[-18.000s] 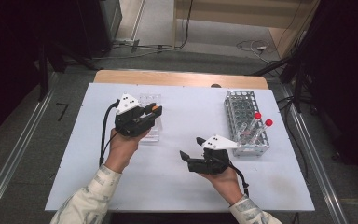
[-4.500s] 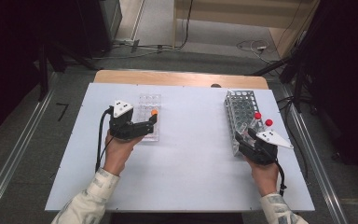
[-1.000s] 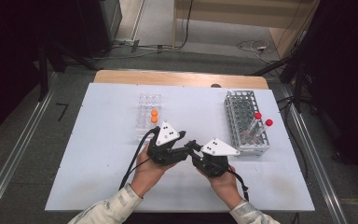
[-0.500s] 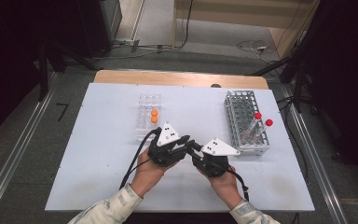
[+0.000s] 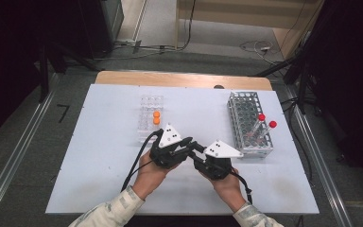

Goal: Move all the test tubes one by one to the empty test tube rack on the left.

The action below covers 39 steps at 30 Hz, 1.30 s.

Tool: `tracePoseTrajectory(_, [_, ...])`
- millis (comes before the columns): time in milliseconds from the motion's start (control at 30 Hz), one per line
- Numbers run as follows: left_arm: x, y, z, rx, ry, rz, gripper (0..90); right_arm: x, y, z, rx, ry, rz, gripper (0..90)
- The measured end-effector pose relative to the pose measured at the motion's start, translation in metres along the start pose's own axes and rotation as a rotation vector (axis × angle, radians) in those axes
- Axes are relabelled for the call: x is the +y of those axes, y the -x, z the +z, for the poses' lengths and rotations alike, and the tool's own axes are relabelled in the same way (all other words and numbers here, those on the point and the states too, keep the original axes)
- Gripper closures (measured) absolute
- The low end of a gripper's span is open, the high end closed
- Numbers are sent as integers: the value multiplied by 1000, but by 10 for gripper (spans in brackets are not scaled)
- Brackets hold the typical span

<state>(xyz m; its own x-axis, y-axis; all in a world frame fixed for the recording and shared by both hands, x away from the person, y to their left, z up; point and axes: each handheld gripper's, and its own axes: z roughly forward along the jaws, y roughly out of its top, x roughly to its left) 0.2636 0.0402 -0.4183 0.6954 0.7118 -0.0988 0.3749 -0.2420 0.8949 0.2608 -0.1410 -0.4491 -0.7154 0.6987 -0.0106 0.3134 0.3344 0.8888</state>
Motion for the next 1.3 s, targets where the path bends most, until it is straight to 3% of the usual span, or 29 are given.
tracePoseTrajectory(200, [4,-10,-8,14,21,-29,765,1,1,0,22,-16,5,441])
tracePoseTrajectory(333, [9,-22,-20,33,33,-52,765,1,3,-1,20,-22,5,386])
tracePoseTrajectory(767, [18,-66,-56,143,56,-123,765,-1,10,-5,6,-27,18,371])
tracePoseTrajectory(900, [19,-74,-63,185,59,-127,765,-1,11,-6,2,-29,23,371])
tracePoseTrajectory(1133, [21,-85,-73,199,69,-153,765,-1,12,-7,-4,-25,28,371])
tracePoseTrajectory(1300, [21,-89,-76,238,72,-144,765,-1,13,-8,-4,-25,27,372])
